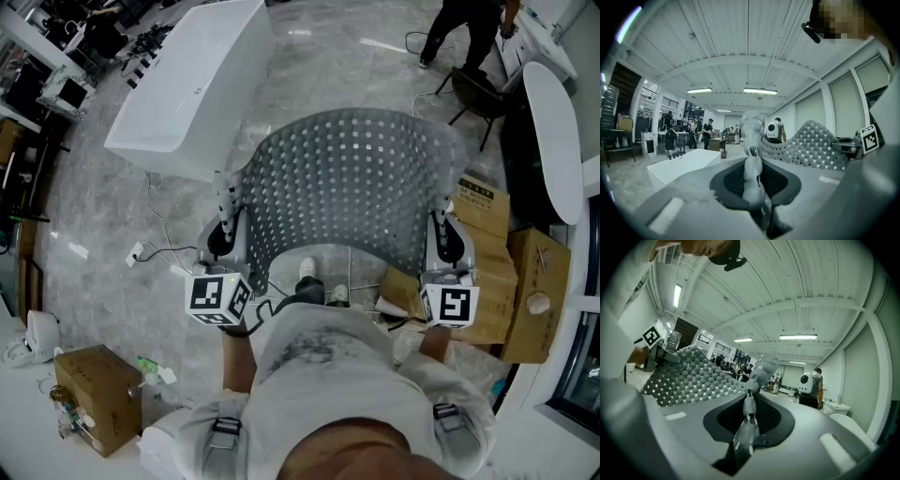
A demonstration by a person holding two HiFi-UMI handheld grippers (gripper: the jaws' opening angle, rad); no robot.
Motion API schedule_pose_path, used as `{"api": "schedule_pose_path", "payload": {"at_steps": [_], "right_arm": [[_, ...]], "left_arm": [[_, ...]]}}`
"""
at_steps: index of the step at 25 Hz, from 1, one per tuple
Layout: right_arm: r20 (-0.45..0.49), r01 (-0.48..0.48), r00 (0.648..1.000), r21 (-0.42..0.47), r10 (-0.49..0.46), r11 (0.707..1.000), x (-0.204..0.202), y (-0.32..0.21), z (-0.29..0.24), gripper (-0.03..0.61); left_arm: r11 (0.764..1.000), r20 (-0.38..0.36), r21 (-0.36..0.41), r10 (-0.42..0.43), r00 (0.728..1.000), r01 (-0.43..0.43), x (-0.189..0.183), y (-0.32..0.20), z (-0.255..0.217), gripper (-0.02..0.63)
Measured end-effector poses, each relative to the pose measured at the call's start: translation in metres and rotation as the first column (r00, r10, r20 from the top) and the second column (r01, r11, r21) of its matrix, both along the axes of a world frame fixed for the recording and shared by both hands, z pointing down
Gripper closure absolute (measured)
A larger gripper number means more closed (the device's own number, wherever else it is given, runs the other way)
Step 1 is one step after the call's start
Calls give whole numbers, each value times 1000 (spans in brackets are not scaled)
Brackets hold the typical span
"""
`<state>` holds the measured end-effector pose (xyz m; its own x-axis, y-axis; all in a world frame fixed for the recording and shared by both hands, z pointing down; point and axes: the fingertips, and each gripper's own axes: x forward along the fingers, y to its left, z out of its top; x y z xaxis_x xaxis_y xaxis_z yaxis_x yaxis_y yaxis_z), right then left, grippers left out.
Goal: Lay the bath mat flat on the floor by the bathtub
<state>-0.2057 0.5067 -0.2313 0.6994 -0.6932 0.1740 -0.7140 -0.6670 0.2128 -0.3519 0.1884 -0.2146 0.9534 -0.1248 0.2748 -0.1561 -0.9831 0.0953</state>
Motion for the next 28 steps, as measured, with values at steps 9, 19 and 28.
{"api": "schedule_pose_path", "payload": {"at_steps": [9, 19, 28], "right_arm": [[12, 3, 1000, 20, -3, 1000, -13, 7, -1, 534], [32, 25, 999, 32, -26, 999, 27, -41, 11, 534], [25, 24, 999, -26, -24, 999, 88, -132, 21, 534]], "left_arm": [[1000, 9, 12, 20, 1000, -20, -5, 28, 1, 565], [999, 15, 25, 20, 1000, -20, 36, 0, 15, 565], [999, 19, 13, 42, 999, -42, 107, -76, 30, 565]]}}
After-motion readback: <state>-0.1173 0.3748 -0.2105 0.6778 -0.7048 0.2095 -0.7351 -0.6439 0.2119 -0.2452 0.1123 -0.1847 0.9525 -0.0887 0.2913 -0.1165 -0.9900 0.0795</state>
